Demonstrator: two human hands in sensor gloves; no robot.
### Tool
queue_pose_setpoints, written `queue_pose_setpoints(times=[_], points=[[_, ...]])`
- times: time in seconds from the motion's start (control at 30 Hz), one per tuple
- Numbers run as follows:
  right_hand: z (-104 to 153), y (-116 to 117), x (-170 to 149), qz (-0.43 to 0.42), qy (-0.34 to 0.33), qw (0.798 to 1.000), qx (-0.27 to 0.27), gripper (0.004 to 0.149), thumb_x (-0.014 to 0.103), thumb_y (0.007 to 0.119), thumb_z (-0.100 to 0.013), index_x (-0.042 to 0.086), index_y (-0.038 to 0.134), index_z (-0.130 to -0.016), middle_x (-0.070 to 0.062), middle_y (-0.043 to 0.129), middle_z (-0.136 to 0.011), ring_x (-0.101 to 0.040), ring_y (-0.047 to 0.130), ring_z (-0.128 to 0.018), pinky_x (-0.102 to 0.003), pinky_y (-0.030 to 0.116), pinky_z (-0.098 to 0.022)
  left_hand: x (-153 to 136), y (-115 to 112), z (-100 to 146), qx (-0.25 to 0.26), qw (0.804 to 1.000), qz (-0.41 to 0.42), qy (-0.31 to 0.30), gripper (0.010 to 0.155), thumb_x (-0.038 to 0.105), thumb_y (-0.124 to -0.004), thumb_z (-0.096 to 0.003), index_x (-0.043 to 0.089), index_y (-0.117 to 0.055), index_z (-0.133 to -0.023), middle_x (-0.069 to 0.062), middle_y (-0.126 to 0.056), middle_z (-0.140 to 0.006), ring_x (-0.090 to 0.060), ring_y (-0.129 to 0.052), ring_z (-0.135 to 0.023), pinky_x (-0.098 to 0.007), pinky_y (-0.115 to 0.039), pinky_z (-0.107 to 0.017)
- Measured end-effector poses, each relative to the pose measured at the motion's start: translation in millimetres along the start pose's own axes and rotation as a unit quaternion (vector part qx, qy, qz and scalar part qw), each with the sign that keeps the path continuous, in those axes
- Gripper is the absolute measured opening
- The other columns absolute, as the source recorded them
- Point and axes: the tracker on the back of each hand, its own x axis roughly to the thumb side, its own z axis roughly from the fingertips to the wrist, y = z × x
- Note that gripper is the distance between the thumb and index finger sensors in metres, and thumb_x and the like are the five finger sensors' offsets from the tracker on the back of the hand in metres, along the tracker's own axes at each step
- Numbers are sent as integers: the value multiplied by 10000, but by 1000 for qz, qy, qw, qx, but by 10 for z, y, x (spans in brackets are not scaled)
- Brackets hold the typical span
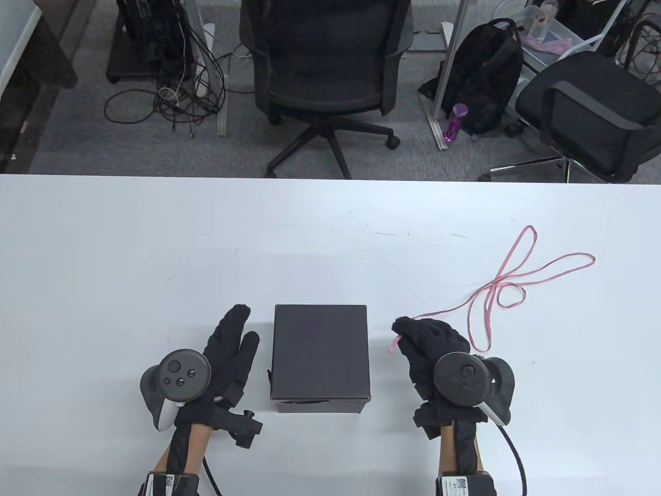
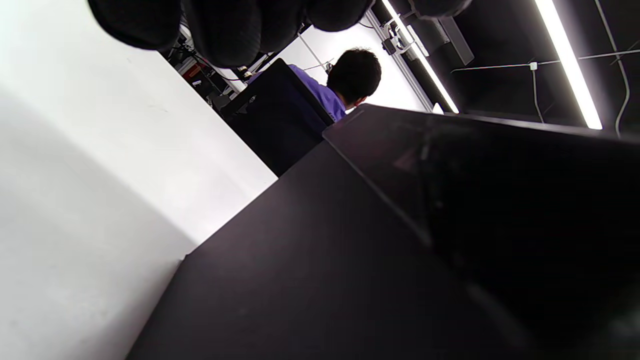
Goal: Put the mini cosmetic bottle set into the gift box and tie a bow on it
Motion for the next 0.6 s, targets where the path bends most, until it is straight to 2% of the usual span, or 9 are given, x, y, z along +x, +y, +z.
queue_pose_setpoints(times=[0.07,0.13,0.2,0.27,0.33,0.4,0.43,0.5,0.6], points=[[2,37,68,-26,-16,1000,3,402,308,625,-594,49,810,-841,-370,555,-1071,-625,422,-917,-768,453,-598,43,-10,11,-1,1000,0,-10,683,511,-531,-623,107,-469,-1169,-261,-558,-1148,-496,-753,-955,-657,-702,-654],[-4,60,145,-42,-48,998,4,393,289,647,-594,5,822,-801,-403,462,-1090,-647,313,-925,-776,378,-621,99,-25,25,0,1000,1,-24,680,511,-533,-623,108,-473,-1168,-259,-561,-1147,-494,-754,-955,-657,-702,-654],[-5,81,243,-72,-83,994,-8,389,271,672,-587,-34,836,-763,-392,506,-1074,-643,368,-927,-747,407,-637,181,-43,46,-3,999,2,-44,677,510,-535,-623,112,-475,-1167,-255,-563,-1148,-493,-751,-959,-658,-701,-656],[3,91,339,-83,-96,992,-12,386,257,685,-578,-55,838,-746,-353,625,-1032,-614,595,-883,-689,562,-631,271,-60,71,-6,998,3,-66,676,513,-542,-622,119,-476,-1167,-250,-560,-1151,-494,-748,-963,-661,-697,-657],[-2,101,445,-57,-113,992,14,385,258,673,-573,-36,819,-774,-305,766,-926,-371,913,-642,-519,790,-480,379,-87,105,-14,996,-1,-93,676,517,-550,-620,128,-474,-1169,-243,-560,-1155,-491,-744,-971,-668,-692,-659],[13,110,541,-13,-110,993,40,373,284,656,-568,28,822,-784,-247,893,-772,-138,929,-322,-369,856,-303,488,-118,141,-27,992,-7,-119,686,525,-564,-615,136,-467,-1172,-237,-552,-1163,-496,-726,-988,-682,-681,-663],[16,117,574,2,-111,993,45,370,303,646,-572,67,817,-800,-191,944,-681,-87,896,-225,-327,852,-233,535,-130,159,-31,991,-13,-130,691,526,-572,-613,138,-462,-1174,-237,-543,-1167,-499,-714,-997,-688,-675,-665],[26,156,646,16,-112,992,58,371,311,644,-574,85,815,-814,-88,957,-459,-72,861,-153,-315,840,-178,645,-161,206,-40,986,-30,-156,699,530,-588,-608,149,-451,-1179,-235,-519,-1178,-510,-683,-1017,-703,-658,-670],[32,223,721,39,-121,988,87,375,314,647,-577,81,816,-818,-37,925,-403,-72,836,-149,-321,828,-184,755,-215,262,-50,980,-63,-181,705,533,-595,-605,170,-435,-1187,-243,-481,-1191,-522,-641,-1041,-718,-635,-680]])
